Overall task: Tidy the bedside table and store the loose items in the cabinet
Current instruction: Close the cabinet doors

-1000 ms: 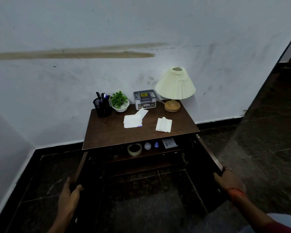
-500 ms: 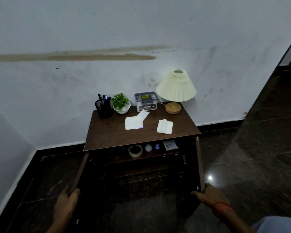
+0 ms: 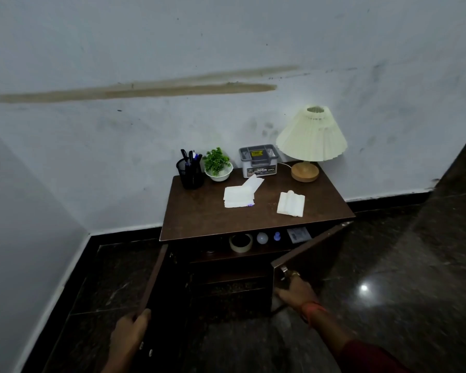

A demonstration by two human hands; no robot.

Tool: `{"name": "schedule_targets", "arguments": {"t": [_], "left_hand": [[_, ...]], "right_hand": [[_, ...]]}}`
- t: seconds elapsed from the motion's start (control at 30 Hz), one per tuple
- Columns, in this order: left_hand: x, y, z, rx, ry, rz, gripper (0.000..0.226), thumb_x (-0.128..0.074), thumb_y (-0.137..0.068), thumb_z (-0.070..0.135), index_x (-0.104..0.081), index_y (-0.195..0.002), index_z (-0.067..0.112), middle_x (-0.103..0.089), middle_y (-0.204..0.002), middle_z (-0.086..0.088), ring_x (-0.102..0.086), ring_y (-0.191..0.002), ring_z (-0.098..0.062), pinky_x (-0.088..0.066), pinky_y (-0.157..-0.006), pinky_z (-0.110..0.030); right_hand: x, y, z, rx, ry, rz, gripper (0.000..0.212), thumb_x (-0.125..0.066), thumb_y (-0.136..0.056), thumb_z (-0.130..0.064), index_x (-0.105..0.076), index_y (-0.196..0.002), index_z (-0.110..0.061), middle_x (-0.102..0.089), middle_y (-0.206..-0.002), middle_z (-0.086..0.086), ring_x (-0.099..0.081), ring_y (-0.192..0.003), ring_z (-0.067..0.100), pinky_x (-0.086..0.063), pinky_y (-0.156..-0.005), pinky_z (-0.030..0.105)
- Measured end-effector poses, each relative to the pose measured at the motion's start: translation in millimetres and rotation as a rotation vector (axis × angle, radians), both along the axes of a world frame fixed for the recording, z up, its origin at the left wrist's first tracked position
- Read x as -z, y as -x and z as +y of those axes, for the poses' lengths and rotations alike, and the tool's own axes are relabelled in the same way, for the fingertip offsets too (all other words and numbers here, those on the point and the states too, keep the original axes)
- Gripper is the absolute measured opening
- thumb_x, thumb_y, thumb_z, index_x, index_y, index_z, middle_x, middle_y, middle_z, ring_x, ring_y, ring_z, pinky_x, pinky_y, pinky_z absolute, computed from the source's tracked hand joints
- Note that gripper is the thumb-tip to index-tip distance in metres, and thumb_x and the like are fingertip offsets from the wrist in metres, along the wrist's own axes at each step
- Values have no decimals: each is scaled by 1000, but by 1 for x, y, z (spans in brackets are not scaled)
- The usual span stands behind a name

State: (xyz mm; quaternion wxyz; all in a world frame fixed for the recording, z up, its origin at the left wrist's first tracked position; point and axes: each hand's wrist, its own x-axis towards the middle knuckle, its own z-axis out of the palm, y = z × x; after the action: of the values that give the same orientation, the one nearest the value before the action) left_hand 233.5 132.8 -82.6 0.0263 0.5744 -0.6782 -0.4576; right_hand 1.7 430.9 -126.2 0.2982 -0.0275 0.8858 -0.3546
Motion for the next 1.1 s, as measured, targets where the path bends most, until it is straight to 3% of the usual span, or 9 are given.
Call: {"name": "schedule_targets", "arguments": {"t": [0.17,0.3,0.5,0.67,0.83,0.93,1.1], "left_hand": [[3,-9,0,-62,7,-41,41,-63,-90,34,-67,-117,3,-61,-126,-26,-55,-120,-37,-38,-95,-33],[8,-7,-2,-29,69,-108,39,-65,-89,26,-67,-117,-2,-57,-132,-26,-47,-129,-36,-32,-106,-33],[18,-8,-7,8,83,-145,43,-62,-92,27,-63,-119,-7,-61,-124,-28,-54,-120,-40,-38,-102,-41],[17,-9,-3,5,51,-142,50,-66,-88,34,-61,-123,-2,-62,-124,-26,-56,-118,-38,-41,-101,-40],[6,-11,16,81,59,-195,75,-63,-78,56,-57,-130,2,-57,-133,-24,-52,-126,-34,-39,-101,-34],[1,-8,31,109,98,-233,71,-65,-82,52,-52,-136,7,-50,-142,-21,-47,-132,-30,-34,-106,-31],[-4,6,62,157,-4,-248,87,-56,-71,75,-57,-131,12,-57,-136,-14,-56,-123,-26,-44,-100,-30]], "right_hand": [[2,27,-34,76,99,-44,59,-73,-75,-23,-53,-129,-17,-65,-121,12,-60,-113,29,-47,-96,29],[7,51,-56,127,143,-35,60,-73,-74,-22,-53,-131,-19,-65,-122,13,-61,-113,29,-46,-96,27],[20,77,-73,136,125,-37,50,-72,-72,-28,-61,-119,-16,-66,-116,15,-64,-103,32,-53,-91,35],[30,82,-70,119,124,-31,55,-73,-72,-30,-59,-124,-17,-65,-117,14,-63,-105,31,-54,-92,37],[28,67,-67,101,155,-39,65,-73,-75,-24,-49,-135,-19,-63,-123,13,-60,-111,32,-51,-96,37],[27,51,-62,118,186,-65,70,-72,-77,-21,-43,-140,-19,-60,-129,11,-58,-117,29,-47,-100,34],[33,23,-49,137,222,-113,74,-71,-79,-17,-37,-144,-16,-56,-135,12,-56,-120,27,-47,-101,33]]}}
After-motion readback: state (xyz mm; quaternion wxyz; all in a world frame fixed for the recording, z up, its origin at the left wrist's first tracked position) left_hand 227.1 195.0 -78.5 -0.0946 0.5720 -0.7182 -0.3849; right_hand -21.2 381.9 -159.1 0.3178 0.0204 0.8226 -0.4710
